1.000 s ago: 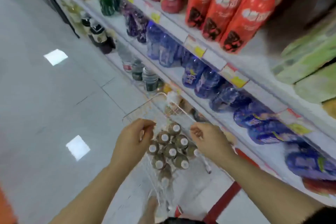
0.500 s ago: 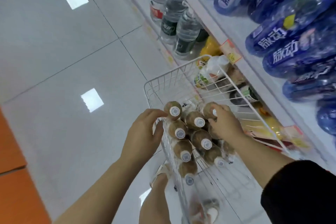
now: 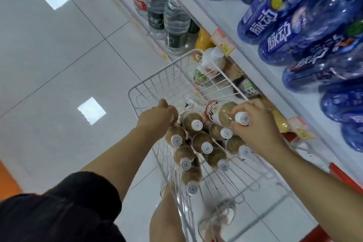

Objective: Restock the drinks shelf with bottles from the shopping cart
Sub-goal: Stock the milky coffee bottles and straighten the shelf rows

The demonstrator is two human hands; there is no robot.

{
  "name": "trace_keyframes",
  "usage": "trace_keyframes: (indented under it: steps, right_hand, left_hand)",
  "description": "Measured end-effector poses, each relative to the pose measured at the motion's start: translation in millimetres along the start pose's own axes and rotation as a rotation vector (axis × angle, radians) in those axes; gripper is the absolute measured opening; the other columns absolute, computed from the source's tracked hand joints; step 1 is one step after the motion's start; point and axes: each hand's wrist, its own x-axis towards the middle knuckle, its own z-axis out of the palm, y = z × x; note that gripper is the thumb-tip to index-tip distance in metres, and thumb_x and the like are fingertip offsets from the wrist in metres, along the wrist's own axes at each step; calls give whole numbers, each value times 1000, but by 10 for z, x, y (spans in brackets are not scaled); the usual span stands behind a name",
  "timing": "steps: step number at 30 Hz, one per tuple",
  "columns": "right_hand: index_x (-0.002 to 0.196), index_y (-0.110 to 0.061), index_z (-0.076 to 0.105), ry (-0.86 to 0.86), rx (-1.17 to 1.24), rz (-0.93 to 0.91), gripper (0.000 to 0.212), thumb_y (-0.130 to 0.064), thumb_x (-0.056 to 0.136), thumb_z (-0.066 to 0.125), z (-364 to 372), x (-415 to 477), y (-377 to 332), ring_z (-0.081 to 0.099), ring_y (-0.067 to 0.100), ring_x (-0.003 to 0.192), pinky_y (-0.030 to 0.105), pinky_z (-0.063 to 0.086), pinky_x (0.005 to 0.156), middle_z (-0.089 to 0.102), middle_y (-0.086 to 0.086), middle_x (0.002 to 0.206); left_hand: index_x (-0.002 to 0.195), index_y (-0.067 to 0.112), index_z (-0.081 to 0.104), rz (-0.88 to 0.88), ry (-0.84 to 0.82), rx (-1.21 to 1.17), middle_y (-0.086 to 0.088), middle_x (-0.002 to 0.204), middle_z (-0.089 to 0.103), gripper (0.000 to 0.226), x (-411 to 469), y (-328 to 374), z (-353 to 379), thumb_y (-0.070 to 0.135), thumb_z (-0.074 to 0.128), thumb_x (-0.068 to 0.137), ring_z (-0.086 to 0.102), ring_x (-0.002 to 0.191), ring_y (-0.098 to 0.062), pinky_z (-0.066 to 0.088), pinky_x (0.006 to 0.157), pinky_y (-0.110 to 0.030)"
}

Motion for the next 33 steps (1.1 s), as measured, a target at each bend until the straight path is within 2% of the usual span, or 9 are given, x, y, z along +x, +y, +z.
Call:
trace_keyframes:
  steps: [2, 6, 12, 14, 17, 21, 24, 27, 33]
  right_hand:
    - [74, -21, 61, 31, 45, -9, 23, -5, 67, 76, -76, -92, -7, 52, 9, 77, 12, 34, 65, 46, -3, 95]
    - [65, -25, 59, 87, 103, -13, 24, -11, 66, 78, -267, -245, -98, 52, -3, 75, -1, 34, 66, 46, -14, 86]
    - [74, -26, 63, 236, 205, -64, 19, -14, 70, 77, -877, -651, -465, 58, 2, 76, 4, 41, 63, 60, -11, 82]
    - [77, -28, 63, 280, 262, -70, 21, -16, 70, 78, -1160, -873, -615, 60, 4, 75, 12, 48, 65, 64, -10, 81]
    - [80, -24, 65, 373, 289, -134, 21, -15, 67, 79, -1638, -1263, -823, 60, -2, 73, 8, 46, 60, 66, -11, 79]
    - [79, -34, 64, 491, 290, -250, 29, -12, 67, 79, -2321, -1823, -1106, 62, -2, 74, 11, 48, 62, 68, -15, 79]
    - [79, -40, 61, 570, 277, -348, 35, -8, 70, 74, -2825, -2266, -1312, 58, -12, 75, 3, 41, 60, 65, -27, 77]
    - [82, -40, 64, 742, 279, -420, 34, -10, 70, 74, -3269, -2661, -1452, 59, -11, 74, 1, 40, 62, 63, -36, 85]
    - [87, -41, 60, 1187, 344, -582, 34, -11, 75, 72, -3877, -3351, -1641, 59, -2, 72, 4, 42, 62, 66, -24, 87]
  left_hand:
    - [104, 27, 56, -22, 36, -51, -2, 110, 41, 28, 18, 41, 11, 6, 51, 86, 54, 72, -27, 50, 62, -35]
    - [94, 31, 62, 38, 166, -197, 2, 95, 47, 18, -156, 117, -111, 19, 59, 81, 61, 79, -26, 52, 61, -33]
    - [95, 26, 69, 180, 451, -479, 5, 97, 54, 22, -1005, 592, -827, 21, 69, 74, 54, 80, -9, 46, 73, -23]
    - [97, 25, 67, 232, 562, -528, 8, 95, 56, 25, -1320, 789, -1103, 25, 68, 72, 52, 77, -3, 42, 70, -17]
    - [100, 27, 66, 307, 689, -616, 14, 95, 56, 30, -1778, 1137, -1477, 33, 70, 71, 51, 71, 5, 40, 66, -13]
    - [104, 30, 63, 483, 860, -679, 17, 99, 59, 36, -2321, 1632, -1975, 42, 60, 70, 53, 85, 6, 44, 76, -15]
    - [106, 37, 57, 649, 934, -767, 14, 103, 60, 33, -2694, 2009, -2358, 46, 55, 74, 56, 95, 4, 45, 84, -17]
    - [104, 48, 50, 827, 1003, -828, 12, 103, 58, 26, -3064, 2401, -2701, 45, 55, 79, 58, 94, -3, 49, 82, -27]
    - [116, 41, 43, 1126, 1155, -893, 6, 110, 53, 27, -3665, 3131, -3122, 39, 48, 89, 54, 106, -10, 46, 90, -30]
